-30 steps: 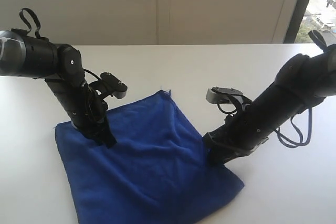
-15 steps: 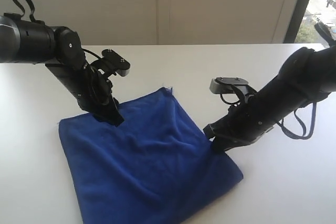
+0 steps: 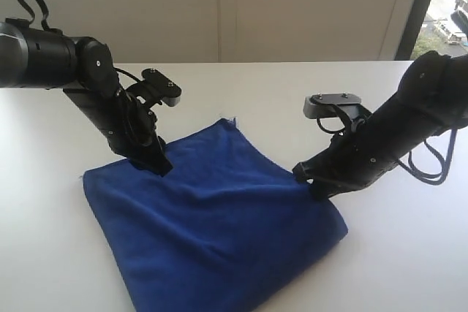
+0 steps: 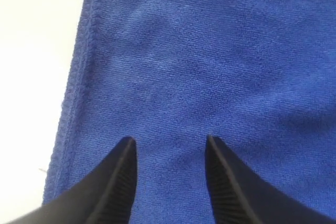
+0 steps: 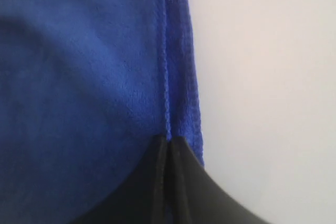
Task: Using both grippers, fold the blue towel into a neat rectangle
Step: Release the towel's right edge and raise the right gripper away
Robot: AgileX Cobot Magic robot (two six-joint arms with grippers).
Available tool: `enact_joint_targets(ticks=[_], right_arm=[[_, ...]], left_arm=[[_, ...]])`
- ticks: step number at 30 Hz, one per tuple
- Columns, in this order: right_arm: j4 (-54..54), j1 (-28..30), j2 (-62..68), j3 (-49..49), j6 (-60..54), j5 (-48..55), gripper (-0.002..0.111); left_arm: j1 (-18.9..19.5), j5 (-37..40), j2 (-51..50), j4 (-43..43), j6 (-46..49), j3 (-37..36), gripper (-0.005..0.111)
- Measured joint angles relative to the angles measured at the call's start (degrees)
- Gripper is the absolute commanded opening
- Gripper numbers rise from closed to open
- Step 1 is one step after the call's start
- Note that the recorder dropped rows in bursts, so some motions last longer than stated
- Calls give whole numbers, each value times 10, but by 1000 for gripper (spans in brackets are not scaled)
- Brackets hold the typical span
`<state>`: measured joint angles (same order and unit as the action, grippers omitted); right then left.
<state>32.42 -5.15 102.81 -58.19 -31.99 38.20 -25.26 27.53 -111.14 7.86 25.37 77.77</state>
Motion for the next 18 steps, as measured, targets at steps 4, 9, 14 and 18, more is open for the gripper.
enact_joint_targets(ticks=[4, 9, 14, 18], right_arm=[[-43, 0, 31, 0, 32, 16, 0], [-47, 0, 48, 0, 40, 19, 2], [-47, 0, 48, 0, 40, -3, 22], [-49, 0, 48, 0, 40, -25, 47]], left_arm=[[0, 0, 0, 0, 0, 0, 48], [0, 0, 0, 0, 0, 0, 48], [0, 0, 0, 0, 0, 0, 48], [0, 4, 0, 0, 0, 0, 48]])
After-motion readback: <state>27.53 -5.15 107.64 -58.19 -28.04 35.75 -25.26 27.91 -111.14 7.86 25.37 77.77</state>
